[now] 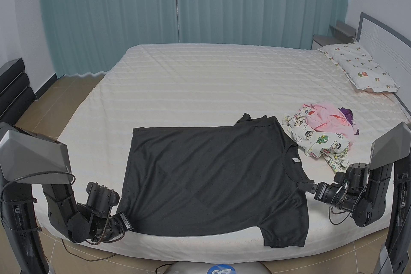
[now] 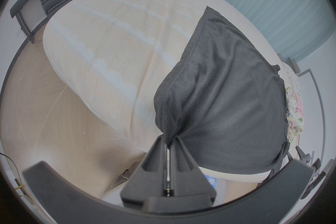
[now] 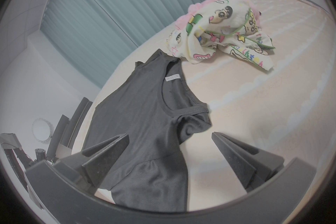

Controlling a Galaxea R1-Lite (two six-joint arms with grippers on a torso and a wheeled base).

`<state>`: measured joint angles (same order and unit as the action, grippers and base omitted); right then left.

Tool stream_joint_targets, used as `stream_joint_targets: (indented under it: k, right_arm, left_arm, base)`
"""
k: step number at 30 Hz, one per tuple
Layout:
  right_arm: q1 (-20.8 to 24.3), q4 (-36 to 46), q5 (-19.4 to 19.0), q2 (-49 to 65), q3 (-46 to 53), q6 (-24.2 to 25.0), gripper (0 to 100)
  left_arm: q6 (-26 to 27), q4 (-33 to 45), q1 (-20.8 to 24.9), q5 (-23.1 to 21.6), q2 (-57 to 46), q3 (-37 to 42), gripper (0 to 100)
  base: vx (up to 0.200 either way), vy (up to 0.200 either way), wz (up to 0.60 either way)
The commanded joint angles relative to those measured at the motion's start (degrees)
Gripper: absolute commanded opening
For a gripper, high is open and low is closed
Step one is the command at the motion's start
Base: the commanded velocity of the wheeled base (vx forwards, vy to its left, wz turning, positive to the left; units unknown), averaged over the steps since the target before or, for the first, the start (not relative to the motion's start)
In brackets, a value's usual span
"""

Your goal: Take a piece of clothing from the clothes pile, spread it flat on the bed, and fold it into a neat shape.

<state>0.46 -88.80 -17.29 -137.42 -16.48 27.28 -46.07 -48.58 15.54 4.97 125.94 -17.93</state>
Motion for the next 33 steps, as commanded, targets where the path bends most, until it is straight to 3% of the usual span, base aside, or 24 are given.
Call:
stream_joint_targets:
  k: [1,11,12,33]
  right_arm:
    - [1.65,-1.03,-0.56,-1.88,1.28,-0.04,100]
    - [3.05,-1.03,-2.14,-5.31,-1.27,-2.06,100]
    - [2.96,-1.03,-2.23,-5.40,-1.45,-2.15,0]
    - [-2.40,-1.12,-12.95,4.53,8.22,-3.02,0]
  left_arm:
    - [-0.07,-0.02,0.01,0.04,0.09,0.00,0]
    - [-0.07,-0.02,-0.25,0.04,0.01,0.00,0]
    - [-0.07,-0.02,-0.25,0.04,0.01,0.00,0]
    - [-1.13,0.06,-0.34,0.21,-2.37,-0.35,0]
  base:
    - [0.000,0.000,0.00]
    - [0.000,0.000,0.00]
    - [0.000,0.000,0.00]
    - [0.000,0.000,0.00]
